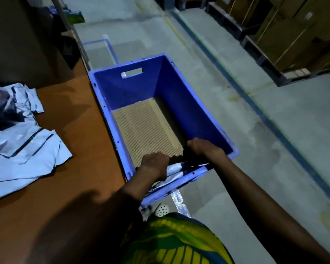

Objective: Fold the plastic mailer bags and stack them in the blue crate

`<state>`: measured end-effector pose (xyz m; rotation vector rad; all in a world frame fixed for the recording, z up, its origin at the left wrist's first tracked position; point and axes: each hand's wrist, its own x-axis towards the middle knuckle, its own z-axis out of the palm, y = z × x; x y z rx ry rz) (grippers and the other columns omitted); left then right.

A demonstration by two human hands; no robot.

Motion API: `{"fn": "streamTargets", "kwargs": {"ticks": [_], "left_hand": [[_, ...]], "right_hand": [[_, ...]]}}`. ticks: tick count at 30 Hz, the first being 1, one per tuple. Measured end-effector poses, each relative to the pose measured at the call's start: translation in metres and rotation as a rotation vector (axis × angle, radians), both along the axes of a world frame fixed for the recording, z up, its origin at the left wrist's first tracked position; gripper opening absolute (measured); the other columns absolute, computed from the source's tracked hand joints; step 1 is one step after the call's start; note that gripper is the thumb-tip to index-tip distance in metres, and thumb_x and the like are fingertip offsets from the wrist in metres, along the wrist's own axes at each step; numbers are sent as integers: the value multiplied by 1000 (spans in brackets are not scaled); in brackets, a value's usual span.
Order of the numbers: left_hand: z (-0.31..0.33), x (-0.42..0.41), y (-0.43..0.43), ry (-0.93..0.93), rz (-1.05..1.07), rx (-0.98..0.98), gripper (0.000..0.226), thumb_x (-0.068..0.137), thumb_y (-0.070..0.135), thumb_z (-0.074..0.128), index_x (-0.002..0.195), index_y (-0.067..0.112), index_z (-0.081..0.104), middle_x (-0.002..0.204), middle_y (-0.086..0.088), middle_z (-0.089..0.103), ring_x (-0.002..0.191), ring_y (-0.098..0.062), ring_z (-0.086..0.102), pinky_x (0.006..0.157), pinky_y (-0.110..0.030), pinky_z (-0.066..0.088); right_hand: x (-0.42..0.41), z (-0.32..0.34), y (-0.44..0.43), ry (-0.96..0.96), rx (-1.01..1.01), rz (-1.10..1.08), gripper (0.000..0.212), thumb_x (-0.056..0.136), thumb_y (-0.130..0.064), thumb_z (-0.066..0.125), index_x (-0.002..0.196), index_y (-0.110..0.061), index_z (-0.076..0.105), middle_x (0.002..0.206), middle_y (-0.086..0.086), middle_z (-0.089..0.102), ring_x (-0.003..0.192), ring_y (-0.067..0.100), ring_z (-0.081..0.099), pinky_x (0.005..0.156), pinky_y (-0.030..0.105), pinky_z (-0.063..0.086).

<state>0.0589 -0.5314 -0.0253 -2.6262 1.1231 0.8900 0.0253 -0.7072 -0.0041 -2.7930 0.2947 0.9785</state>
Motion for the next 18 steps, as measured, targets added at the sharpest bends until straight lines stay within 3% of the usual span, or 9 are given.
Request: {"fn": "streamTargets", "kwargs": {"ticks": [3, 7, 9, 18], "left_hand": [[-11, 6, -4, 167, 73, 20, 49, 89, 17, 72, 134, 12, 54, 141, -15, 53, 130, -33, 55, 98, -37, 47], [-21, 14, -5, 261, 132, 22, 59, 85, 17, 75, 140, 15, 51, 142, -13, 55, 128, -32, 57, 98, -37, 49], [-27, 15, -5, 324, 159, 33, 61, 85, 16, 75, 142, 17, 52, 142, -11, 57, 126, -31, 60, 97, -35, 52], [-31, 17, -4, 429, 186, 52, 62, 85, 9, 69, 144, 17, 50, 141, -10, 58, 117, -29, 65, 80, -29, 52]], "right_hand": [[6, -3, -4, 99, 62, 34, 23, 96, -26, 69, 115, -15, 76, 114, 11, 75, 93, 25, 72, 72, 29, 44], [10, 1, -7, 203, 175, 118, 47, 91, -5, 62, 132, -26, 71, 118, 3, 76, 104, 25, 73, 84, 35, 57], [11, -4, -8, 231, 206, 169, 56, 86, -3, 67, 134, -31, 69, 118, 0, 77, 105, 25, 74, 91, 40, 61], [7, -8, -8, 238, 201, 194, 51, 90, -7, 67, 135, -32, 69, 123, -1, 74, 109, 24, 72, 94, 39, 59]]}}
